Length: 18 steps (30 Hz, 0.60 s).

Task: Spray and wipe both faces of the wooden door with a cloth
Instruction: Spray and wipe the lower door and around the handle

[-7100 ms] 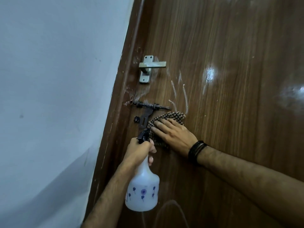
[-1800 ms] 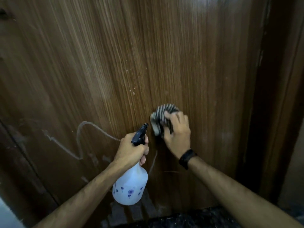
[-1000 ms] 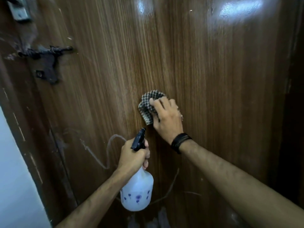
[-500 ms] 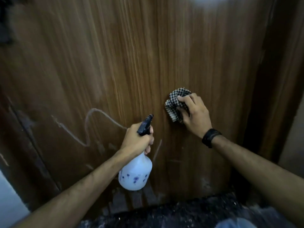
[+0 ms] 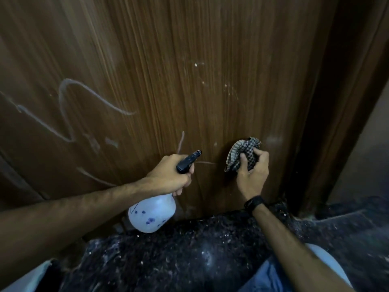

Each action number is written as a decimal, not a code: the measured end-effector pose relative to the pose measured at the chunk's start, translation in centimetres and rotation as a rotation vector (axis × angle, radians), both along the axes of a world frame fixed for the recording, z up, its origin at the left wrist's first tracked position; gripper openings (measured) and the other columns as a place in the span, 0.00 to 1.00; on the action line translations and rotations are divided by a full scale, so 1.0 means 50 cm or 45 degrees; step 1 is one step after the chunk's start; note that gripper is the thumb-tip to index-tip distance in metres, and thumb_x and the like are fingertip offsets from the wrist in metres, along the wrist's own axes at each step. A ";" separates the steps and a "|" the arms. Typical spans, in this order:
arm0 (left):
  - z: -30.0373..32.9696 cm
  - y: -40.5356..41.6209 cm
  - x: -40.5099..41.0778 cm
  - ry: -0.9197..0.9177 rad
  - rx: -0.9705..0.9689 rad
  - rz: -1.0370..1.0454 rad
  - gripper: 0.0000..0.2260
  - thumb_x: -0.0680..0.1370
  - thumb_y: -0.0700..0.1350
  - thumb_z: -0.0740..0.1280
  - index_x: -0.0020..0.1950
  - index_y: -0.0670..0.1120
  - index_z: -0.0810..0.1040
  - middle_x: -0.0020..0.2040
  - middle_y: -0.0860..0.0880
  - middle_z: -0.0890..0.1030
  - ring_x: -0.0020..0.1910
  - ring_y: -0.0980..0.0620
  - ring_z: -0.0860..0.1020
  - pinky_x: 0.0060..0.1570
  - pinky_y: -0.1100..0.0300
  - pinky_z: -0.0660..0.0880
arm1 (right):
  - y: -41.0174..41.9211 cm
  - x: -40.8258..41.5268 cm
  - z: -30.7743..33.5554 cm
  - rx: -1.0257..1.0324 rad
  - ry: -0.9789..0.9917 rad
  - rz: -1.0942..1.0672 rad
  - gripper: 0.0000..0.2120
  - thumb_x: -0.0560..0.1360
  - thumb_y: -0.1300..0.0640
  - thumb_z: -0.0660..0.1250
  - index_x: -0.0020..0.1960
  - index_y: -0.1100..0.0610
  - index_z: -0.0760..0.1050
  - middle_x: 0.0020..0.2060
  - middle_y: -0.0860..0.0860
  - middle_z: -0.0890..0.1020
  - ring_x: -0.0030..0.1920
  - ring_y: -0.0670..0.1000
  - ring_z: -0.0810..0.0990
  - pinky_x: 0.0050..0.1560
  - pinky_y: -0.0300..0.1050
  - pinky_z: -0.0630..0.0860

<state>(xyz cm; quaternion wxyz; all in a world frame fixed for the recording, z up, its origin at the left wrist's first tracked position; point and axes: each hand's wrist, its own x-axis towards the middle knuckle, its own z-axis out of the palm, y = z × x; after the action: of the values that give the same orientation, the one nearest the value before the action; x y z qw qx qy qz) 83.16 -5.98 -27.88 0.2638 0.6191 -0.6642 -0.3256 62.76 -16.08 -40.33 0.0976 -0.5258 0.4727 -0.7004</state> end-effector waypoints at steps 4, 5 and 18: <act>-0.045 -0.009 -0.013 -0.030 -0.001 0.033 0.06 0.77 0.31 0.65 0.48 0.40 0.75 0.35 0.42 0.77 0.27 0.48 0.76 0.33 0.50 0.76 | 0.002 0.005 -0.047 0.002 -0.017 0.009 0.11 0.77 0.62 0.70 0.56 0.65 0.72 0.50 0.50 0.73 0.52 0.44 0.71 0.54 0.34 0.67; -0.056 -0.016 -0.019 -0.032 -0.018 0.067 0.06 0.76 0.30 0.65 0.48 0.40 0.75 0.35 0.41 0.77 0.27 0.47 0.77 0.33 0.50 0.77 | 0.000 0.007 -0.051 -0.008 -0.028 0.016 0.11 0.77 0.63 0.70 0.56 0.65 0.72 0.50 0.50 0.73 0.52 0.44 0.71 0.54 0.31 0.67; -0.152 -0.047 -0.082 0.082 -0.025 0.272 0.06 0.74 0.29 0.65 0.45 0.39 0.75 0.34 0.42 0.76 0.26 0.45 0.76 0.32 0.53 0.75 | -0.010 0.050 -0.098 -0.127 0.186 0.118 0.09 0.76 0.62 0.71 0.53 0.64 0.74 0.48 0.56 0.77 0.51 0.50 0.76 0.56 0.31 0.69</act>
<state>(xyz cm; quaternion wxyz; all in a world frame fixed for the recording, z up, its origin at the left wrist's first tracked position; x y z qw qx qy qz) 79.07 -8.35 -35.47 0.3244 0.6730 -0.5887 -0.3087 65.26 -16.57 -45.21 0.0689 -0.6011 0.4184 -0.6774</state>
